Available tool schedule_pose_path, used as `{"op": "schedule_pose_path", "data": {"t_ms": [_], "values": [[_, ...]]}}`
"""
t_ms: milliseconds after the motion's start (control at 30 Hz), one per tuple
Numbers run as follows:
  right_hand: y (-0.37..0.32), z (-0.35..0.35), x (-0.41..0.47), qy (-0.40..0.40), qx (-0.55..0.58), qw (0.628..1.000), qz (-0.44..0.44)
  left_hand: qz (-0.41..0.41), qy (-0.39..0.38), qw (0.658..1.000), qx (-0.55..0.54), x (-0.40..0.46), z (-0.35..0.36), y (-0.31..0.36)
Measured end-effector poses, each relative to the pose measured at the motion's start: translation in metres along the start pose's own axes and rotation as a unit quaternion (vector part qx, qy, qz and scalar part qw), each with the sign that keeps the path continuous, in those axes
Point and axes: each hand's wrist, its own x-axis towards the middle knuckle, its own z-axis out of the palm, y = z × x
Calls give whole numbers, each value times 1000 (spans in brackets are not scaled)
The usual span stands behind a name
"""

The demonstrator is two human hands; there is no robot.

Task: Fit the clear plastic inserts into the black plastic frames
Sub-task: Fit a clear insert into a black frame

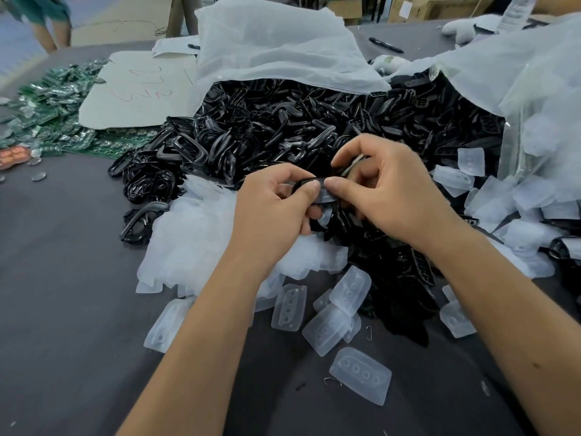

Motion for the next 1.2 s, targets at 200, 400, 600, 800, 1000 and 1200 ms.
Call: {"op": "schedule_pose_path", "data": {"t_ms": [200,400,600,800,1000,1200], "values": [[-4,-12,-1,-50,-18,989,-135,-37,12,997,-65,0,-4,7],[-2,-9,0,-38,-43,984,-167,-54,7,995,-81,0,-4,8],[2,-8,-1,-2,-6,995,-103,-10,29,996,-81,-2,3,5],[5,-15,-1,-61,187,980,37,36,12,997,-66,-2,-2,4],[8,-19,-1,-145,335,924,113,19,-1,996,-82,-1,-4,7],[6,-14,2,-134,409,892,142,12,5,997,-82,0,-4,7]]}}
